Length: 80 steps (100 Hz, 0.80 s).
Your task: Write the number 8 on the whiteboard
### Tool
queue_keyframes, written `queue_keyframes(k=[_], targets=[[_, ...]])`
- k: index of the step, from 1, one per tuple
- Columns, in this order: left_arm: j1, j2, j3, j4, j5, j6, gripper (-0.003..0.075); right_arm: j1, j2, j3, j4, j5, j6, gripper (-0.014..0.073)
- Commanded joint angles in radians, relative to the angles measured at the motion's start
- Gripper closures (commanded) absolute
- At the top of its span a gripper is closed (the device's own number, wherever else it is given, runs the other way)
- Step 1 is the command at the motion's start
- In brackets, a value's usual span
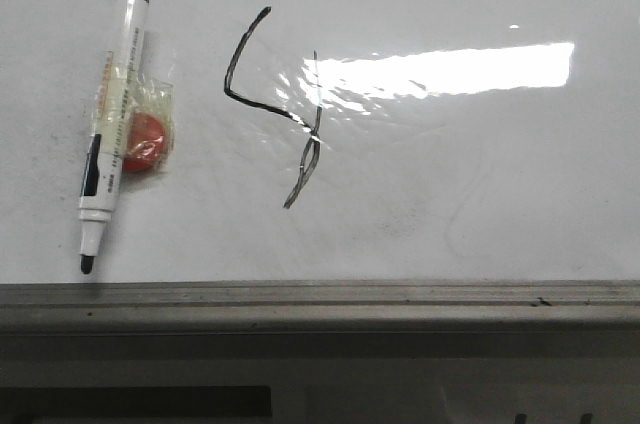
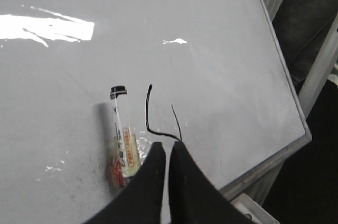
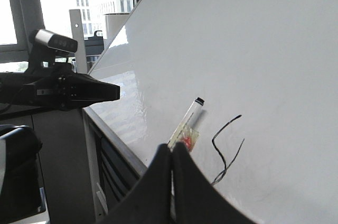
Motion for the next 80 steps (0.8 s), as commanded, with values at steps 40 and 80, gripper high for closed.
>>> queue_keyframes(k=[40, 80], targets=[[0.003, 0.006, -0.006, -0.006, -0.061, -0.006, 0.0741, 0.000, -0.045, 0.011, -0.009, 0.052, -0.010, 0.0658], [0.003, 0.006, 0.000, -0.006, -0.065, -0.006, 0.0741, 0.000, -0.045, 0.011, -0.009, 0.052, -0.010, 0.0658]])
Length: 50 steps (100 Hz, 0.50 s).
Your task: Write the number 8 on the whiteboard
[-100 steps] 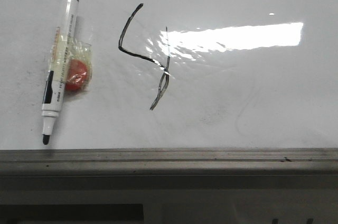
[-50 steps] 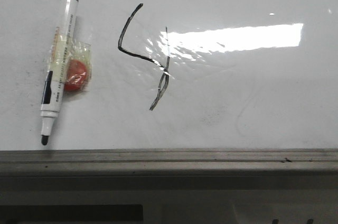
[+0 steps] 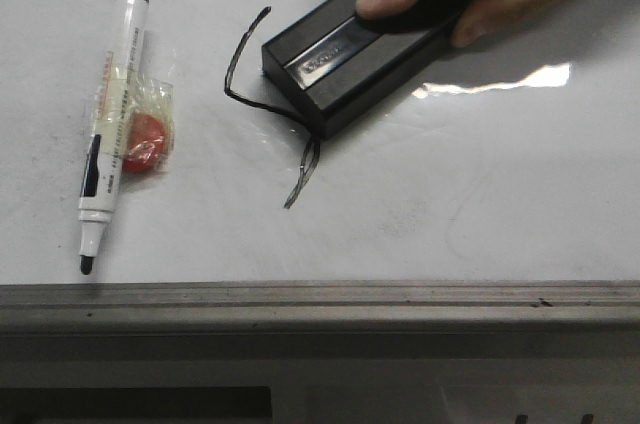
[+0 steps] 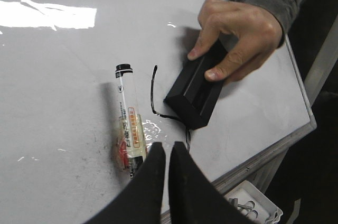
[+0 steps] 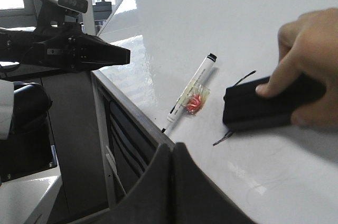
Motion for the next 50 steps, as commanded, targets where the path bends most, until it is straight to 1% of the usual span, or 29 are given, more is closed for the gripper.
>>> queue_keyframes(k=[1, 10, 17, 24, 35, 38, 40, 46, 47, 50], targets=[[0.003, 0.006, -0.019, -0.004, -0.077, -0.006, 0.0741, 0.000, -0.002, -0.024, -0.007, -0.070, -0.008, 0.0658], [0.004, 0.006, 0.016, -0.004, -0.105, -0.006, 0.0741, 0.000, -0.002, -0.024, -0.007, -0.070, -0.008, 0.0658], [0.034, 0.006, 0.054, 0.017, -0.105, -0.006, 0.0741, 0.000, -0.002, -0.024, -0.007, -0.070, -0.008, 0.0658], [0.101, 0.006, 0.102, 0.073, -0.105, -0.006, 0.0741, 0.000, -0.002, -0.024, -0.007, -0.070, -0.008, 0.0658], [0.253, -0.017, 0.186, 0.131, -0.105, -0.006, 0.0741, 0.000, -0.002, -0.024, -0.007, -0.070, -0.008, 0.0658], [0.292, -0.032, 0.181, 0.140, -0.012, -0.006, 0.0741, 0.000, -0.002, -0.024, -0.007, -0.070, -0.008, 0.0658], [0.320, -0.047, 0.178, 0.142, 0.025, -0.006, 0.0741, 0.000, -0.002, -0.024, -0.007, -0.070, -0.008, 0.0658], [0.399, -0.090, 0.183, 0.147, 0.068, -0.006, 0.0741, 0.000, -0.002, -0.024, -0.007, -0.070, -0.008, 0.0658], [0.420, -0.102, 0.183, 0.154, 0.110, -0.006, 0.0741, 0.000, -0.002, -0.024, -0.007, -0.070, -0.008, 0.0658], [0.466, -0.127, 0.183, 0.175, 0.141, -0.006, 0.0741, 0.000, -0.002, -0.024, -0.007, -0.070, -0.008, 0.0658]])
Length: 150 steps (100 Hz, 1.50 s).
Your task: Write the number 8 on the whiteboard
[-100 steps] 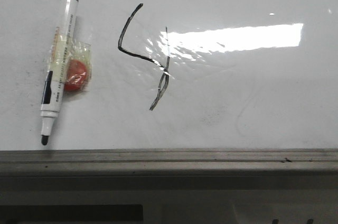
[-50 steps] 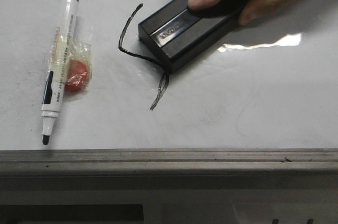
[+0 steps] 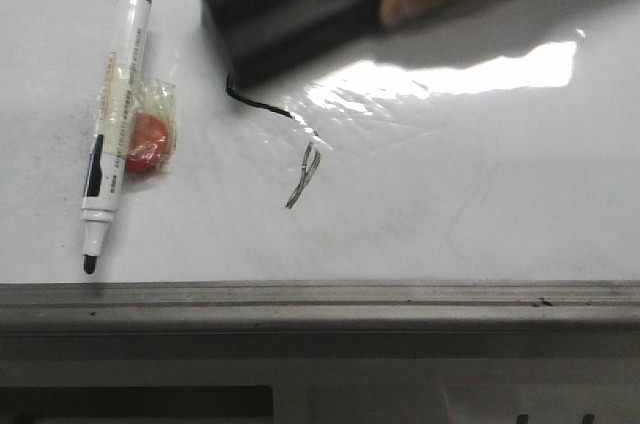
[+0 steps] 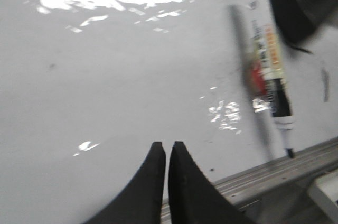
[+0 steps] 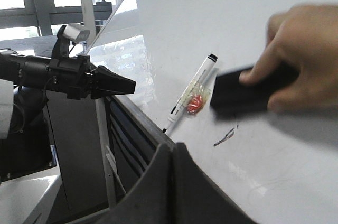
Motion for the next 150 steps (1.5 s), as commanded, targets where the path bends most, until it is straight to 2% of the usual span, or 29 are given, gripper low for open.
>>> queue_keyframes(k=[1, 7, 19, 38, 135, 150], targets=[[0.110, -0.049, 0.034, 0.043, 0.060, -0.006, 0.0741, 0.000, -0.002, -0.024, -0.007, -0.071, -0.005, 0.0658], [0.207, -0.111, 0.034, 0.087, 0.168, -0.006, 0.0741, 0.000, -0.002, -0.024, -0.007, -0.071, -0.005, 0.0658], [0.311, -0.231, 0.034, 0.088, 0.237, -0.011, 0.0741, 0.000, -0.002, -0.024, -0.007, -0.071, -0.005, 0.0658], [0.435, -0.266, 0.034, 0.088, 0.255, -0.026, 0.0741, 0.000, -0.002, -0.024, -0.007, -0.070, -0.005, 0.0658], [0.439, -0.266, 0.032, 0.088, 0.257, -0.036, 0.0741, -0.002, -0.002, -0.024, -0.007, -0.070, -0.005, 0.0658], [0.439, -0.266, 0.032, 0.088, 0.257, -0.036, 0.0741, -0.038, -0.002, -0.024, -0.142, -0.068, -0.018, 0.0658]])
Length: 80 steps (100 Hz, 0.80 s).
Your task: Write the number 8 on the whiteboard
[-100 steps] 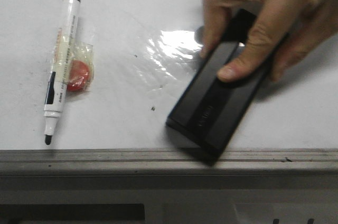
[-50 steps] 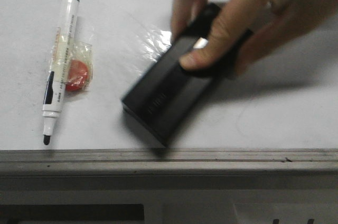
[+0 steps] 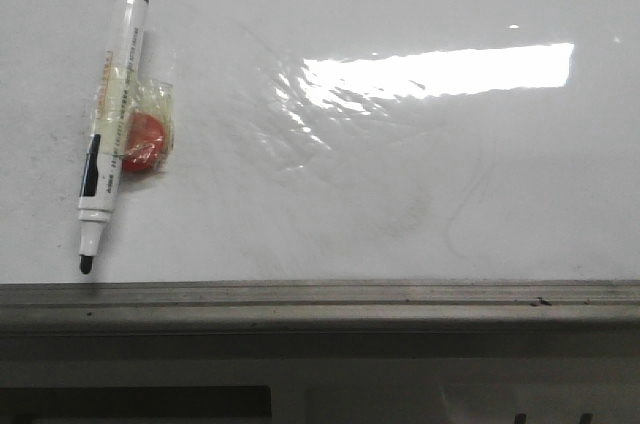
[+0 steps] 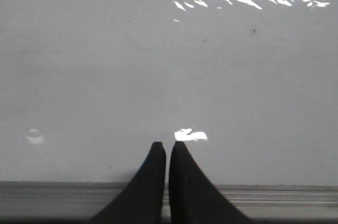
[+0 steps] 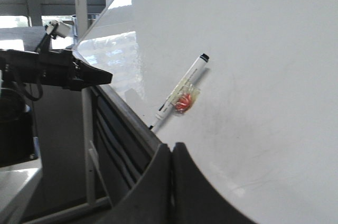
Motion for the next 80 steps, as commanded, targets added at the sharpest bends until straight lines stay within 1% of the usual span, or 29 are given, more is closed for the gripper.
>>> queue_keyframes(k=[1, 10, 17, 25, 36, 42, 48, 53, 58, 64, 71, 80], targets=[[0.003, -0.031, 0.032, -0.001, -0.044, -0.010, 0.0741, -0.031, -0.002, -0.024, -0.072, -0.070, -0.012, 0.0658], [0.003, -0.031, 0.032, -0.001, -0.044, -0.010, 0.0741, -0.082, -0.002, -0.024, -0.083, -0.077, -0.012, 0.0658], [0.003, -0.031, 0.032, -0.001, -0.044, -0.010, 0.0741, -0.153, -0.002, -0.024, -0.083, -0.092, -0.012, 0.0658], [0.003, -0.031, 0.032, -0.001, -0.044, -0.010, 0.0741, -0.276, -0.002, -0.024, -0.085, -0.114, -0.012, 0.0658], [0.003, -0.031, 0.032, -0.001, -0.044, -0.010, 0.0741, -0.450, -0.002, -0.024, -0.085, -0.106, -0.012, 0.0658], [0.003, -0.031, 0.032, -0.001, -0.044, -0.010, 0.0741, -0.527, -0.002, -0.024, -0.087, -0.106, -0.012, 0.0658], [0.003, -0.031, 0.032, -0.001, -0.044, -0.010, 0.0741, -0.620, -0.002, -0.017, -0.137, -0.111, -0.008, 0.0658], [0.003, -0.031, 0.032, -0.001, -0.044, -0.010, 0.0741, -0.698, -0.002, -0.001, -0.192, -0.129, 0.040, 0.0658], [0.003, -0.031, 0.032, -0.001, -0.044, -0.010, 0.0741, -0.775, -0.002, 0.021, -0.201, -0.160, 0.123, 0.0658], [0.003, -0.031, 0.032, -0.001, -0.044, -0.010, 0.0741, -0.868, -0.002, 0.060, -0.203, -0.217, 0.181, 0.0658], [0.003, -0.031, 0.032, -0.001, -0.044, -0.010, 0.0741, -0.954, -0.002, 0.111, -0.203, -0.279, 0.223, 0.0658], [0.003, -0.031, 0.032, -0.001, -0.044, -0.010, 0.0741, -1.022, -0.002, 0.178, -0.212, -0.322, 0.269, 0.0658]])
